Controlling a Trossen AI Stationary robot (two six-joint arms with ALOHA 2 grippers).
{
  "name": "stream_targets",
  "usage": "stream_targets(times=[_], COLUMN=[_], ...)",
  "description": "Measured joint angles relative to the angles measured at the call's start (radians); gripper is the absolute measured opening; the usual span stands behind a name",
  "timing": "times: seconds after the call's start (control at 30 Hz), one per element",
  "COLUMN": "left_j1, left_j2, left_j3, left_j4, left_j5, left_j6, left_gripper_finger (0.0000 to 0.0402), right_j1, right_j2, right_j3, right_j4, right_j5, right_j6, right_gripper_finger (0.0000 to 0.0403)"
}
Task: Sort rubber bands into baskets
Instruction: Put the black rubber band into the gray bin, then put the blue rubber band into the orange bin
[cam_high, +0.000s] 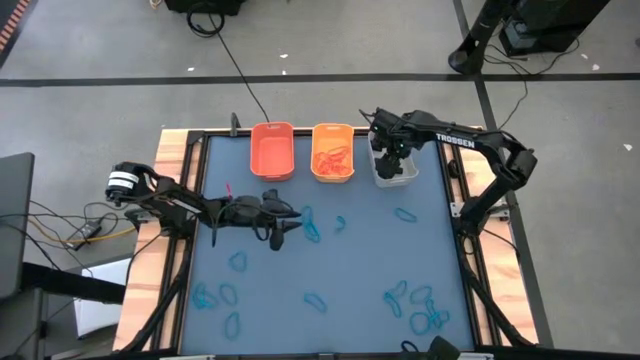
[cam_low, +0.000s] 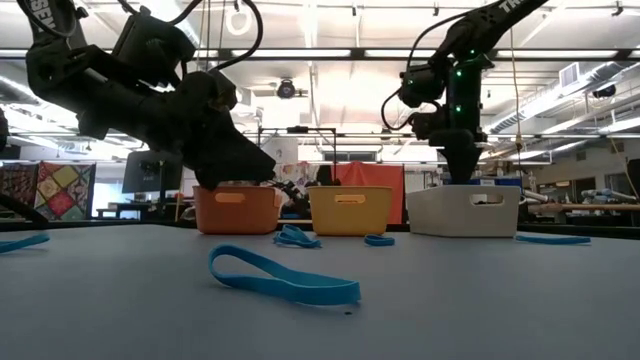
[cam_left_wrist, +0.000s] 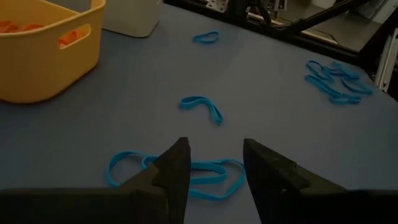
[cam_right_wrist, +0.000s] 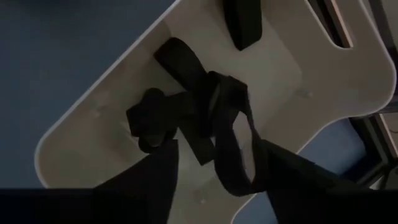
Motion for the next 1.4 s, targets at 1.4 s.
stream_targets(times=[1.4], left_j1=[-0.001], left_j2=[0.001], left_j3=[-0.002], left_j4=[-0.008], left_j5=[-0.075], left_j6=[0.126], left_gripper_finger=[0.0151], right_j1=[0.339], right_j2=[-0.511], right_j3=[-0.414], right_j4=[-0.085], right_j5=[-0.116], right_j6=[0.459], right_gripper_finger=[0.0201])
